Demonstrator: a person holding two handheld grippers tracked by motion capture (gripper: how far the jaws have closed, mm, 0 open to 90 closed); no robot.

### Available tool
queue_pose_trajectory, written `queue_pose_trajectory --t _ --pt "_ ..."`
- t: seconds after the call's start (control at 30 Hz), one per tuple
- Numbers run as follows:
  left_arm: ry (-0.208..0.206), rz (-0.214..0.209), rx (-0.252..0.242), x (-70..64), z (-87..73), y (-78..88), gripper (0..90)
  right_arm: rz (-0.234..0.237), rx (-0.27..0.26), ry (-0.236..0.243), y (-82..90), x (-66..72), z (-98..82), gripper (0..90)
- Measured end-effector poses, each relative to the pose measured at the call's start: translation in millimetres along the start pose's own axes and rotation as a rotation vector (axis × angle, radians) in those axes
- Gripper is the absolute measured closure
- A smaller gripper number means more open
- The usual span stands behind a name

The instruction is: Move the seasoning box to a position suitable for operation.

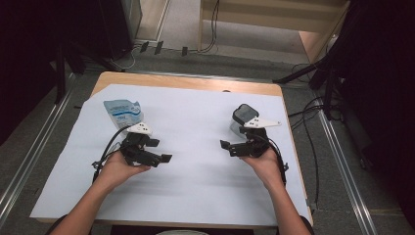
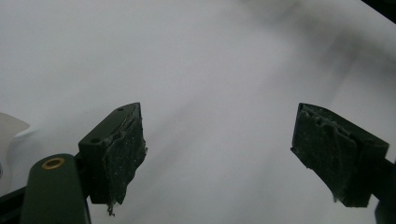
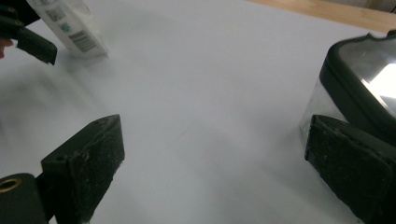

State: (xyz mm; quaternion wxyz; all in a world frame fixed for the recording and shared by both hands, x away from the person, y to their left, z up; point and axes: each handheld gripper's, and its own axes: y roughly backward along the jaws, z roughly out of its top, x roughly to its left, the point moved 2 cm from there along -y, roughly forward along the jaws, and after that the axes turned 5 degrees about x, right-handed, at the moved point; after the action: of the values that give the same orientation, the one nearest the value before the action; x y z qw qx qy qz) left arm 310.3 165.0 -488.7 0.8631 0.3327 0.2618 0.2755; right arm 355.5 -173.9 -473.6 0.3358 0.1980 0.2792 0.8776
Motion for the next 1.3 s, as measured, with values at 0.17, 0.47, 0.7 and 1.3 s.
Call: queue_pose_trajectory --t 0.17,0.47,0.7,1.3 --pt "-0.007 0.011 -0.003 -1.7 -1.6 1.2 17.6 0.007 -0.018 0.015 0.8 -2.5 11.7 8.2" --pt "0.004 -0.016 -0.029 4.0 -0.2 7.8 21.4 -0.009 -0.05 0.019 8.6 -17.1 33.3 11.5" --pt "-0.016 -0.014 -0.015 5.6 1.2 4.2 24.4 -0.061 -0.061 -0.013 13.8 -40.8 45.6 11.6" --pt "-0.024 -0.01 -0.023 6.8 3.3 6.4 24.7 -0.138 -0.014 -0.058 -2.5 -88.4 33.9 4.4"
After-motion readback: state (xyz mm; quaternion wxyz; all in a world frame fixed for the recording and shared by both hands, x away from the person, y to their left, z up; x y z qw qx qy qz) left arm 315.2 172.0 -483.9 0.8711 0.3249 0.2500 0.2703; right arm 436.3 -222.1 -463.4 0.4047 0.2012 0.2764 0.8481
